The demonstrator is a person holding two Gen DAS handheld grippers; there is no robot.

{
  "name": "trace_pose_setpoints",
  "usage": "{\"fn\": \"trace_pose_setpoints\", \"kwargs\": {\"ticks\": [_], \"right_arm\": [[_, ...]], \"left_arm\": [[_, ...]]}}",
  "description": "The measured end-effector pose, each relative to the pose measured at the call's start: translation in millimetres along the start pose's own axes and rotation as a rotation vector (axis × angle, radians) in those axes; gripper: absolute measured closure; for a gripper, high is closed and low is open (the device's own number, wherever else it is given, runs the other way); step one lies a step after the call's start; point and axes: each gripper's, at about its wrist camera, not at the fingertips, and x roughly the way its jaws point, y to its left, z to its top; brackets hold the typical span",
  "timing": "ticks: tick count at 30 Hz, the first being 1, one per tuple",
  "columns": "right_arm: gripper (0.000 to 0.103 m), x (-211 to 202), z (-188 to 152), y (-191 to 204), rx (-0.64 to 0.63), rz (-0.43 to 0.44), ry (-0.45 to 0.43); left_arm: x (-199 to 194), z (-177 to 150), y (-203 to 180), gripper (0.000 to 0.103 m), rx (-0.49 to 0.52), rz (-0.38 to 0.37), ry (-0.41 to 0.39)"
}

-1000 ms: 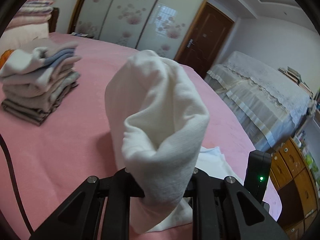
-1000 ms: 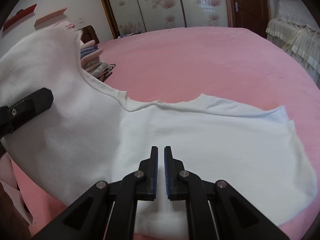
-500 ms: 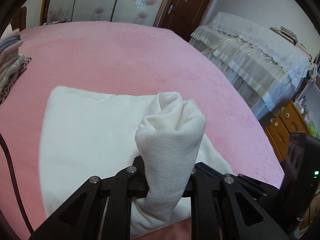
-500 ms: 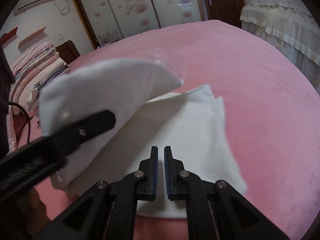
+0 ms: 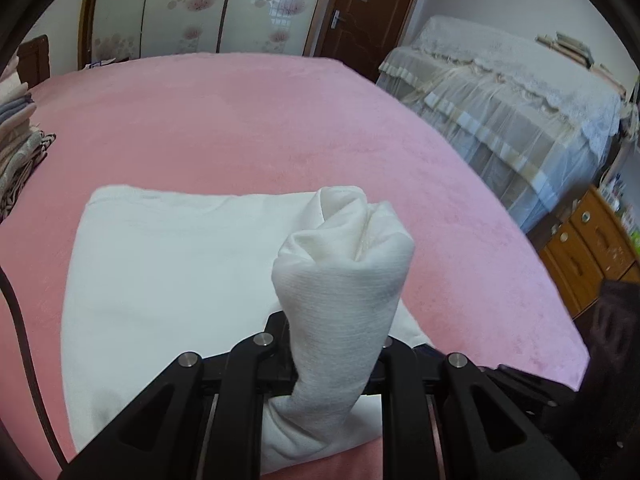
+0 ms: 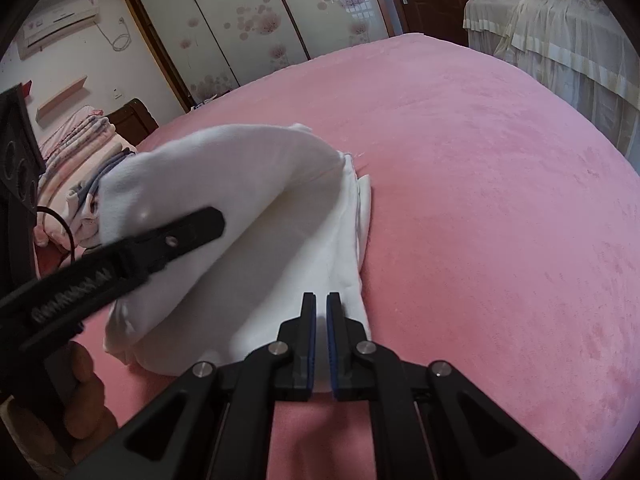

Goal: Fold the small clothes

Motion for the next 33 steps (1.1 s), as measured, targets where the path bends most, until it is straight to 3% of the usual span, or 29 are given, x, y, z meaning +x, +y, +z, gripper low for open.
{"fn": "trace_pose_setpoints", "kwargs": {"ticks": [9, 18, 19, 21, 23, 26, 31, 33], "right_arm": [[0.098, -15.1, -3.2, 1.9, -0.073, -0.033, -0.006], [0.098, -21.3, -4.6, -4.6, -0.057, -0.045, -0.004], [0.098, -21.7, -5.5, -4.8, -0.053, -0.046, -0.003], [0.096, -23.2, -4.8, -7.1, -0.041, -0.042, 0.001], [0.096, -24.6, -1.9, -7.7, -0.032, -0.037, 0.006], [0.096, -28.2, 2.5, -6.5, -0.039, -0.051, 0.006], [0.096, -34.2, 10.7, -4.2, -0.064, -0.079, 0.013], [0.096, -36.5, 15.7, -4.0, -0.061, -0.067, 0.015]], "left_arm": [[5.2, -4.3, 4.2, 0.086, -0.013, -0.023, 0.032], [4.0, -4.1, -1.4, 0.085, -0.043, -0.013, 0.026], [7.9, -4.5, -2.9, 0.081, -0.038, -0.012, 0.039], [11.9, -6.7, -4.8, 0.044, -0.053, -0.08, 0.077], [7.4, -9.6, -11.0, 0.03, -0.063, -0.137, 0.079], [-5.2, -12.9, -19.5, 0.021, -0.048, -0.154, 0.043], [-28.3, -14.5, -2.0, 0.02, -0.08, -0.196, 0.059], [-42.7, -13.3, 9.8, 0.02, -0.084, -0.175, 0.052]]}}
